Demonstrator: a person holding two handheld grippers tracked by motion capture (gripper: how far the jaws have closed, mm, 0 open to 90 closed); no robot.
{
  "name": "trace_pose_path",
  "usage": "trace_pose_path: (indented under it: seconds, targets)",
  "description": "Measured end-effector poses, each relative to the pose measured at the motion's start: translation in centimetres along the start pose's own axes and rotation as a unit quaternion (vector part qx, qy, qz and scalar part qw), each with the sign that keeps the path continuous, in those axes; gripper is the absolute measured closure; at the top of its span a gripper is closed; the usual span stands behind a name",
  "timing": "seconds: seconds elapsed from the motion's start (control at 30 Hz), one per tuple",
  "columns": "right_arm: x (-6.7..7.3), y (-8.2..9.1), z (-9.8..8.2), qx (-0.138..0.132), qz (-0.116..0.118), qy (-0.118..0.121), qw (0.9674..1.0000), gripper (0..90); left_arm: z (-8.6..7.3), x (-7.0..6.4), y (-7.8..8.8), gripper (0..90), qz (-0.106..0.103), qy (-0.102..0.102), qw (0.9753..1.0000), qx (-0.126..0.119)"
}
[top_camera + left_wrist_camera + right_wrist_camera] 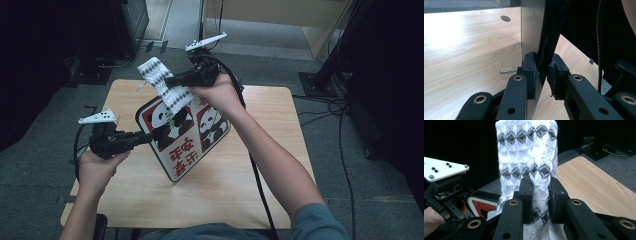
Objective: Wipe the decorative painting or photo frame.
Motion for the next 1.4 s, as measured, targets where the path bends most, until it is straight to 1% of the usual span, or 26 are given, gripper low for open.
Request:
trace_pose_path:
  seconds: [0.43, 0.57, 0.7, 0.9, 1.17, 1.23, 1.4]
  targets:
    - [-1.4, 0.8, 0.0, -0.009, -0.007, -0.009, 0.9999, 76.3, 0.0, 0.0, 0.0, 78.0, 0.0, -0.001, 1.0, 0.001]
    - [-1.7, 0.9, 0.0, -0.012, -0.002, 0.001, 0.9999, 76.3, 0.0, 0.0, 0.1, 78.0, -0.001, -0.002, 1.0, 0.001]
    - [-1.9, 1.1, 0.0, -0.016, -0.002, -0.002, 0.9999, 76.3, 0.0, 0.1, 0.1, 78.0, -0.001, -0.002, 1.0, 0.002]
    - [-2.3, 1.3, 0.0, -0.017, -0.008, -0.005, 0.9998, 76.3, -0.1, 0.1, 0.1, 78.0, 0.0, -0.002, 1.0, 0.002]
    - [-3.2, 1.9, 0.1, -0.024, -0.016, -0.011, 0.9995, 76.3, -0.1, 0.1, 0.1, 78.1, 0.0, -0.004, 1.0, 0.003]
    - [-3.5, 2.1, 0.1, -0.025, -0.016, -0.017, 0.9994, 76.3, -0.1, 0.1, 0.1, 78.0, -0.001, -0.002, 1.0, 0.002]
    - [-4.0, 2.3, 0.2, -0.025, -0.021, -0.018, 0.9993, 76.3, -0.1, 0.1, 0.1, 78.1, -0.001, -0.003, 1.0, 0.002]
Point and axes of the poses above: each handheld gripper's, and its own axes: y roughly backward along the jaws, z roughly out of its top, x roughly to its left, the point moved 7 cm from there along -y, roughly forward along the jaws, and after that the axes turned 4 degrees about z, right-handed, at the moved point
